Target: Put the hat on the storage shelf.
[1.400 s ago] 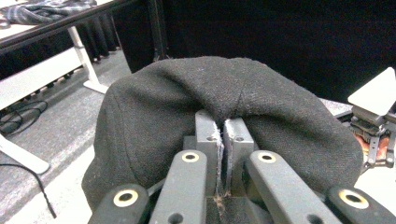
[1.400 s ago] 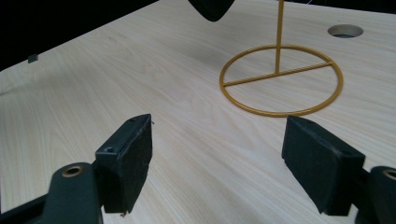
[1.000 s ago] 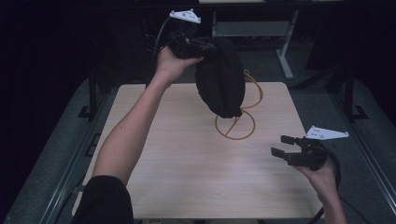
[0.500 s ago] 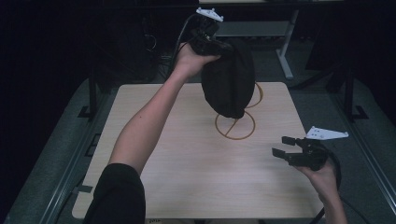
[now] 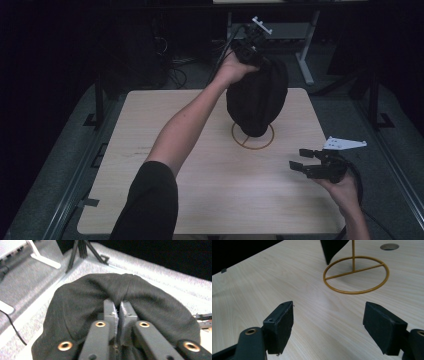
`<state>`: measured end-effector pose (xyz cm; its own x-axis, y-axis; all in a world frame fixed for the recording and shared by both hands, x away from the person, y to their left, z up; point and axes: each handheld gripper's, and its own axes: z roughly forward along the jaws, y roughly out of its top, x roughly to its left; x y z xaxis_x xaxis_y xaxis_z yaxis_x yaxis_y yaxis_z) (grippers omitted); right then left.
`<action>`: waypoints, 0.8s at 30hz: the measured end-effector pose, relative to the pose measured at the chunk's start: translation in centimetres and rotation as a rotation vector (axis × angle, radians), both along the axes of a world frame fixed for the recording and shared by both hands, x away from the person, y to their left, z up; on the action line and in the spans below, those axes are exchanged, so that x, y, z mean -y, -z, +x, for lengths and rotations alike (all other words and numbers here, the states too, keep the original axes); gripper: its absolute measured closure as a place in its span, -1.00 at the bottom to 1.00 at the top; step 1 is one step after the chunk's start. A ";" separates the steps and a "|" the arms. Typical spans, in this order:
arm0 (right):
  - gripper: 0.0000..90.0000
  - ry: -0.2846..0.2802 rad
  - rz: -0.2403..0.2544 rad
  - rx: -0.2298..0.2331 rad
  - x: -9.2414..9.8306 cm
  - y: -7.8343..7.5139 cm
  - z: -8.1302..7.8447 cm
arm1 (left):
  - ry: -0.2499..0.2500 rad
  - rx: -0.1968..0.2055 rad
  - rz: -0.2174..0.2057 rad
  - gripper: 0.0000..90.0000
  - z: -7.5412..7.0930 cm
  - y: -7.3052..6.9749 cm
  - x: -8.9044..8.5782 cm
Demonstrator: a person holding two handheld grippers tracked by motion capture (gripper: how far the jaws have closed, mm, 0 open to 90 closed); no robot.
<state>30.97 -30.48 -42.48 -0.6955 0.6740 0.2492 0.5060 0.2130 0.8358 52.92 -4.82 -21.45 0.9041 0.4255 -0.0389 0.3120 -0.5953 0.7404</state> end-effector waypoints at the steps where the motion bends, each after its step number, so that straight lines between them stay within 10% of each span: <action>1: -0.46 -0.003 -0.004 -0.002 -0.1 0.0 0.0 | -0.007 -0.009 -0.015 0.78 0.1 0.2 0.2; 24: -0.49 0.031 -0.033 0.010 0.1 0.3 -0.7 | 0.001 0.012 -0.002 0.21 -2.1 0.1 -2.4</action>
